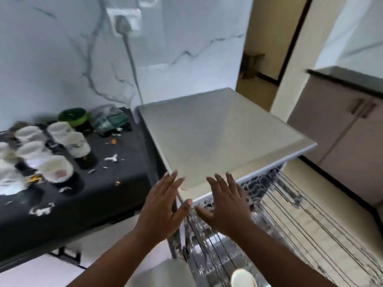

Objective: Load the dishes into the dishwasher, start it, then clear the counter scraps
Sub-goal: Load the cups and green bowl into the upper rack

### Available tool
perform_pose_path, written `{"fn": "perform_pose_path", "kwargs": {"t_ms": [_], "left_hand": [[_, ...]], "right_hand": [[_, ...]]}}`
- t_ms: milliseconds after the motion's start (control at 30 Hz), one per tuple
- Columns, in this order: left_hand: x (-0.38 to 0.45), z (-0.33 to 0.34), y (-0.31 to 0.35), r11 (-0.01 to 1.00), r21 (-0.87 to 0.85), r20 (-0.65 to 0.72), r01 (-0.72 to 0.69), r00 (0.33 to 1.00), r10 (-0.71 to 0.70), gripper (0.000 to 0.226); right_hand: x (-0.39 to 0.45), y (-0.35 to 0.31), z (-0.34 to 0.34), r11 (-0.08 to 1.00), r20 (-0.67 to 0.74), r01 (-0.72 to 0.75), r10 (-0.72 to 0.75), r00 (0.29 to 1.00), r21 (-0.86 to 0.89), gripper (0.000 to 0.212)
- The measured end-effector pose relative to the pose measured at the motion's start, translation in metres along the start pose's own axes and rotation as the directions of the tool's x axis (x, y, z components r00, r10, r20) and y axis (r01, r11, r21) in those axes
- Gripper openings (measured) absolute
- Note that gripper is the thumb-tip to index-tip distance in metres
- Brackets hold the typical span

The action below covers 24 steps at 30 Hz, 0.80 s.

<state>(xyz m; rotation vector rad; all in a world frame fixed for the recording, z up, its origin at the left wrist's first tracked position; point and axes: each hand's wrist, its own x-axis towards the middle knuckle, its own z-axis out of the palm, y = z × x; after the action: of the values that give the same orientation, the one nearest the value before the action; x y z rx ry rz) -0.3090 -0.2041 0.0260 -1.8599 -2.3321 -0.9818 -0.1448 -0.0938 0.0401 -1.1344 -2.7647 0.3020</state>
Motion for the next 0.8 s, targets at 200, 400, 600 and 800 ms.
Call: {"fn": "perform_pose_path", "kwargs": {"t_ms": [200, 400, 600, 800], "left_hand": [[-0.02, -0.083, -0.097, 0.985, 0.073, -0.155, 0.154, 0.978, -0.142, 0.076], [-0.058, -0.174, -0.196, 0.954, 0.137, -0.295, 0.267, 0.931, -0.218, 0.074], [-0.087, -0.232, -0.285, 0.809, 0.002, -0.468, 0.588, 0.715, -0.519, 0.097], [-0.082, -0.234, -0.34, 0.691, -0.241, -0.247, 0.681, 0.645, -0.723, 0.118]], "right_hand": [[0.06, -0.108, 0.008, 0.979, -0.041, 0.201, -0.201, 0.979, -0.017, 0.096], [0.118, -0.24, 0.039, 0.955, 0.002, 0.294, -0.294, 0.956, 0.042, 0.095], [0.166, -0.334, 0.07, 0.946, 0.109, 0.201, -0.235, 0.966, 0.256, 0.092], [0.196, -0.366, 0.094, 0.853, 0.112, -0.022, -0.042, 0.993, 0.521, 0.089]]}}
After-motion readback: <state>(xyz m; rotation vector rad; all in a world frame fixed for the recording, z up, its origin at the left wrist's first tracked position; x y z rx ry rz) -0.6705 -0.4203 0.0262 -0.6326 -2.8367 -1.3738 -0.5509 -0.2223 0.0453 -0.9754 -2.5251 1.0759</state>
